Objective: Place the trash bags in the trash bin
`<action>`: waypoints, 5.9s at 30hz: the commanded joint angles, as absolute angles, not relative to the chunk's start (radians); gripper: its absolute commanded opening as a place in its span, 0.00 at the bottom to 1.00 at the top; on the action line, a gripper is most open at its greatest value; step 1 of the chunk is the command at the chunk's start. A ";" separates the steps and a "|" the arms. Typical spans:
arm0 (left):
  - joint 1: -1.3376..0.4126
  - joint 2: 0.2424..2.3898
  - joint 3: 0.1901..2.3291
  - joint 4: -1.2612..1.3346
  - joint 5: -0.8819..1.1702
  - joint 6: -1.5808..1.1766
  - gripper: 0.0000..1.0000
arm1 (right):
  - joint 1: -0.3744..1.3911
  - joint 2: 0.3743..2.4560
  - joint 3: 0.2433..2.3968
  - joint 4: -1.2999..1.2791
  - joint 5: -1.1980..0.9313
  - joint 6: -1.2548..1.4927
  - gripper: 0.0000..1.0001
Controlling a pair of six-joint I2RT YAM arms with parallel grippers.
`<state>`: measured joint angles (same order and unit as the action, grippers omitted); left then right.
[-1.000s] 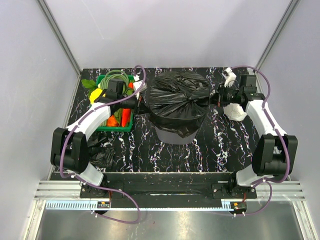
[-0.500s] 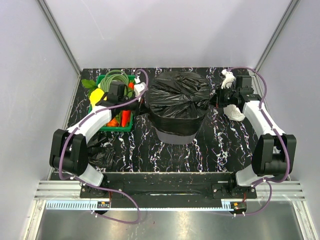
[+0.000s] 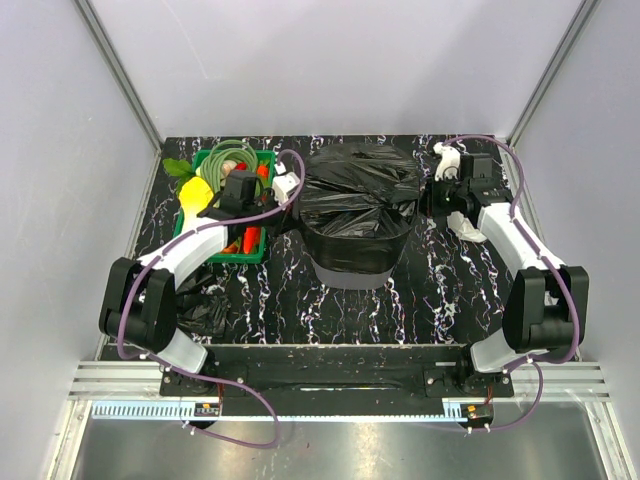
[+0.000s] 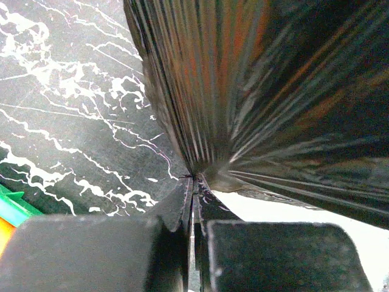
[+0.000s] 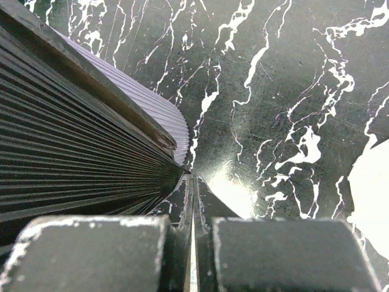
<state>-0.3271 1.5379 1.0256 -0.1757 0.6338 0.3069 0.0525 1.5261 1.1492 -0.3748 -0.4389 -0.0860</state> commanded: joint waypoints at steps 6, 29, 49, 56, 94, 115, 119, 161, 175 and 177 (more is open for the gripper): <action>-0.337 1.572 0.937 -0.316 0.451 0.314 0.00 | 0.057 1.595 1.100 -0.471 -0.186 -0.141 0.00; -0.279 1.569 0.919 -0.287 0.468 0.293 0.00 | 0.069 1.583 1.101 -0.474 -0.184 -0.167 0.00; -0.106 1.465 1.134 -0.224 0.845 0.166 0.91 | 0.069 1.493 1.282 -0.640 -0.337 -0.242 0.32; -0.025 1.529 1.204 -0.104 1.041 0.071 0.93 | 0.069 1.494 1.331 -0.693 -0.339 -0.253 0.32; -0.163 1.889 1.313 0.562 1.264 -0.506 0.00 | 0.069 1.525 1.362 -0.729 -0.370 -0.258 0.23; -0.225 1.760 1.310 0.002 0.976 0.048 0.00 | 0.068 1.462 1.321 -0.712 -0.338 -0.308 0.12; -0.232 1.747 1.327 -0.058 0.962 0.070 0.00 | 0.058 1.396 1.333 -0.733 -0.322 -0.331 0.30; -0.268 1.763 1.483 -0.275 0.879 0.138 0.00 | -0.049 1.559 1.450 -0.862 -1.094 -0.851 0.63; -0.275 1.735 1.388 -0.322 0.767 0.218 0.00 | -0.049 1.482 1.266 -0.675 -0.996 -0.753 0.00; -0.276 1.726 1.355 -0.322 0.733 0.227 0.00 | -0.049 1.468 1.235 -0.637 -0.971 -0.733 0.00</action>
<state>-0.2687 1.7699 1.4132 -0.3084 0.8196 0.1768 -0.0525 1.5265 1.2850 -0.7353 -1.0309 -0.7803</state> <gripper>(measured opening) 0.013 0.009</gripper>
